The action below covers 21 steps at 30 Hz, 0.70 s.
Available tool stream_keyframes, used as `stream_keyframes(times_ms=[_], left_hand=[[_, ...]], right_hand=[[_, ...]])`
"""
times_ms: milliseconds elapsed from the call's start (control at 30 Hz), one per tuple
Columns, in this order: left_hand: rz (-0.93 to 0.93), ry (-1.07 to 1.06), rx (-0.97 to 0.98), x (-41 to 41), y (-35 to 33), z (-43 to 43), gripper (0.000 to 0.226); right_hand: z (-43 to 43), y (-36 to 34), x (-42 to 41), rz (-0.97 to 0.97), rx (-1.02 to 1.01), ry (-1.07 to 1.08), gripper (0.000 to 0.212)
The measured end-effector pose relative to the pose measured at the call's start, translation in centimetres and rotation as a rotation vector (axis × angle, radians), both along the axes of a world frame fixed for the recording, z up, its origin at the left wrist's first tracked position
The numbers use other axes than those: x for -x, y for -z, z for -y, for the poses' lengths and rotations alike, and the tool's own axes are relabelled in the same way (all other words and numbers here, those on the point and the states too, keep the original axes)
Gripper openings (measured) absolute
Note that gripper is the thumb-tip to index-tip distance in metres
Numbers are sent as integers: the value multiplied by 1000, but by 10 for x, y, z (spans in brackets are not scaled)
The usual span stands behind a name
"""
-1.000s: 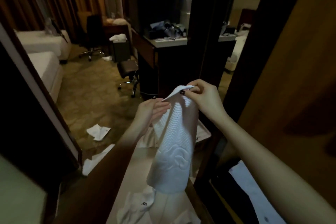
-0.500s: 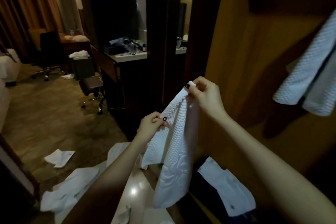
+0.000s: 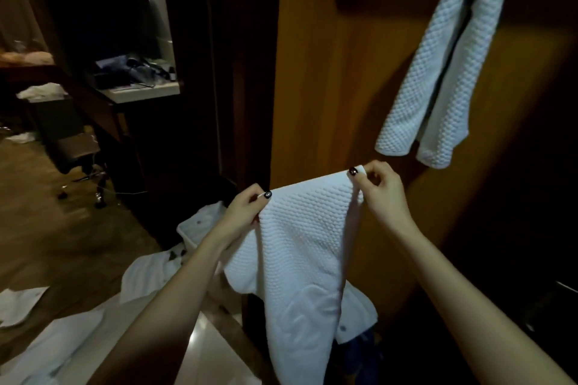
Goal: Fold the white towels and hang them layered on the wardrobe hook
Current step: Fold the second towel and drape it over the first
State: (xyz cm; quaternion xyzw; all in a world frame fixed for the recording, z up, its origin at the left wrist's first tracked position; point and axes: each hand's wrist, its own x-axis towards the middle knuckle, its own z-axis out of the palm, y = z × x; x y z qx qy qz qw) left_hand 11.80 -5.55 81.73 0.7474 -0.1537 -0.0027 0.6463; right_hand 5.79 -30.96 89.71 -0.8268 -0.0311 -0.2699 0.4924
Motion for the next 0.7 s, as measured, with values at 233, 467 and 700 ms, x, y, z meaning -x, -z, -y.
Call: stream_keyframes(times_ms=[233,467,700], left_hand=[[-18,199,258,-15,-41,40,30],[-143,465,322,-32,-87,51,24],[-96,525,199,-37,-123,42,19]], right_hand=[[62,21,-2,-439,109,-211,19],[54,31,-20,-550,131,-406,20],[32,34,-23,-506,13,-462,18]])
